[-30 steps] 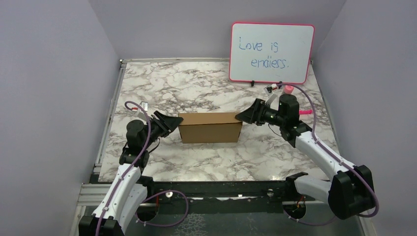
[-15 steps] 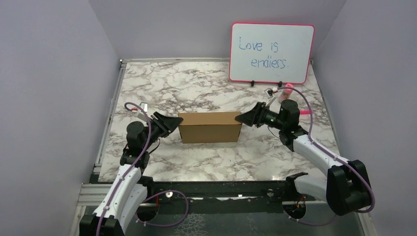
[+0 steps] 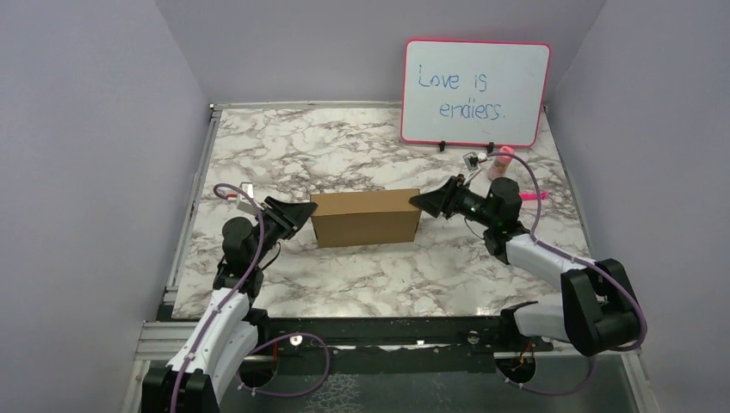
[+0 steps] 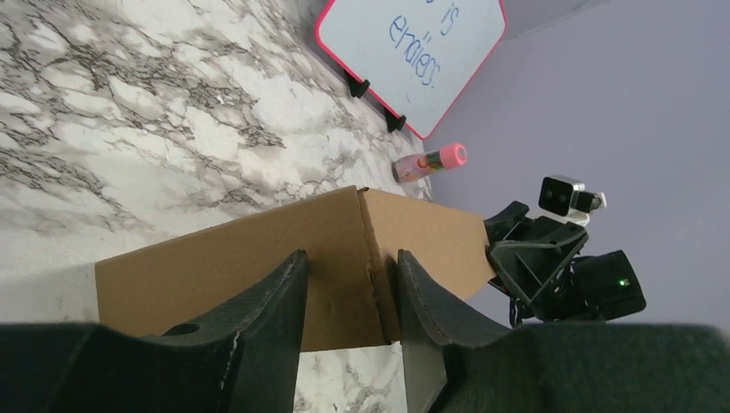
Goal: Fold the paper box
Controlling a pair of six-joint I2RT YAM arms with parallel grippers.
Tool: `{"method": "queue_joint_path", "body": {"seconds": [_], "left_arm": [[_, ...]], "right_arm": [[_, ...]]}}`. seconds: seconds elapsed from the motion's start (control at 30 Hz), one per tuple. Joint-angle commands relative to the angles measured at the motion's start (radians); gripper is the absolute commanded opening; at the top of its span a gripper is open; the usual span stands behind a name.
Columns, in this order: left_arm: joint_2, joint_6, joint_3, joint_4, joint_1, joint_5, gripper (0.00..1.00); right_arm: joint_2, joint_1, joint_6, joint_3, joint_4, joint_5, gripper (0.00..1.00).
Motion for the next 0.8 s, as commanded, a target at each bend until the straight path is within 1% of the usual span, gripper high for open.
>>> {"method": "queue_joint_path", "body": {"seconds": [0.0,0.1,0.2,0.27,0.4,0.47,0.57,0.63,0.77], "left_arm": [[0.141,0.118,-0.021,-0.22,0.006,-0.091,0.29],[0.209,0.148,0.016,-0.175,0.009,-0.114,0.28],[0.275,0.17,0.054,-0.133,0.037,-0.125,0.23],[0.315,0.171,0.08,-0.103,0.065,-0.114,0.21],[0.394,0.158,0.114,-0.054,0.077,-0.057,0.19],[0.424,0.118,0.092,-0.008,0.085,-0.007,0.18],[0.459,0.018,0.008,0.11,0.114,0.08,0.17],[0.464,0.002,-0.034,0.123,0.165,0.092,0.15],[0.438,-0.041,-0.1,0.13,0.206,0.087,0.11]], "right_arm": [[0.185,0.01,-0.103,-0.092,-0.188,-0.011,0.27],[0.226,0.011,-0.076,-0.058,-0.122,-0.032,0.23],[0.255,0.011,-0.065,-0.003,-0.114,-0.036,0.21],[0.27,0.01,-0.052,0.029,-0.11,-0.031,0.19],[0.288,0.01,-0.021,0.066,-0.104,-0.04,0.19],[0.281,0.01,0.014,0.071,-0.093,-0.047,0.19],[0.271,0.008,0.042,0.059,-0.073,-0.036,0.18],[0.277,0.005,0.047,0.046,-0.07,-0.036,0.18],[0.315,0.002,0.059,0.022,-0.047,-0.051,0.14]]}}
